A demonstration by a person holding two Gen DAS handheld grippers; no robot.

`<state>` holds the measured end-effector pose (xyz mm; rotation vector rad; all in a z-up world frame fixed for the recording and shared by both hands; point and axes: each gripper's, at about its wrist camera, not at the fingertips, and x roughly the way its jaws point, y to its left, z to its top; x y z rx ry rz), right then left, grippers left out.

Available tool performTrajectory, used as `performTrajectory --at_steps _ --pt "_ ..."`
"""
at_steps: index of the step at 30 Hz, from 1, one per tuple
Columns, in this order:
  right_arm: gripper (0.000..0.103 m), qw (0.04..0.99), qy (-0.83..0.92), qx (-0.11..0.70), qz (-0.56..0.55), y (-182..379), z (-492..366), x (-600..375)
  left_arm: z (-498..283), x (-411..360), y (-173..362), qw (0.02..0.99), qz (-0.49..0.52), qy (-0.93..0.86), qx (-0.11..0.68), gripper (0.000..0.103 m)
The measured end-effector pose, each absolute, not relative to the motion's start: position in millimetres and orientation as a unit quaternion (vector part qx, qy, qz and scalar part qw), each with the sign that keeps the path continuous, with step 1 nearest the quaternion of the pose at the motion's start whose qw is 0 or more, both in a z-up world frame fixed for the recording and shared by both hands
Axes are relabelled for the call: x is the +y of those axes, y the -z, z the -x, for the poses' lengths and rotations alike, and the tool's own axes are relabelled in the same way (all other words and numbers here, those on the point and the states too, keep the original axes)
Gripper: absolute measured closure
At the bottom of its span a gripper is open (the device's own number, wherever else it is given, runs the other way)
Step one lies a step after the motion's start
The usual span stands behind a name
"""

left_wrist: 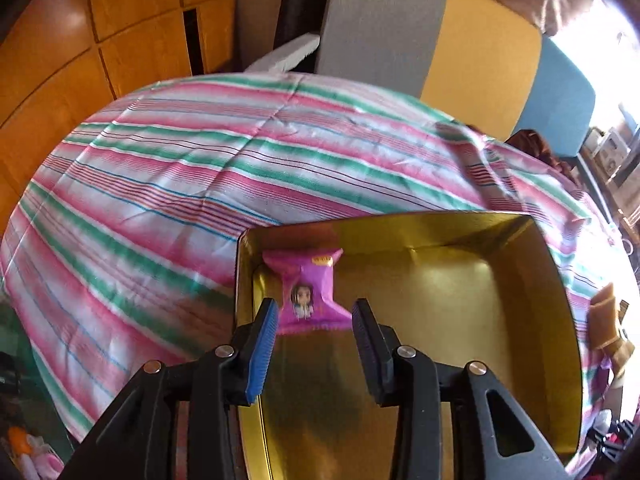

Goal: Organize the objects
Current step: 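Lower the purple packet into the gold tray and open the left tool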

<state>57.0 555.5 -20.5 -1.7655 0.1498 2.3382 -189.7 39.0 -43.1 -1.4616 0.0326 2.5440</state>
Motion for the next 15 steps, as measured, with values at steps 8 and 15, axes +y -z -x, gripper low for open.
performTrajectory --at_steps 8,15 --pt "0.062 0.104 -0.795 0.04 0.596 3 -42 574 106 37 21 0.141 0.43 -0.891 0.03 0.065" --pt "0.063 0.112 -0.801 0.034 0.587 -13 -25 591 64 39 12 0.17 0.408 -0.896 0.04 0.065"
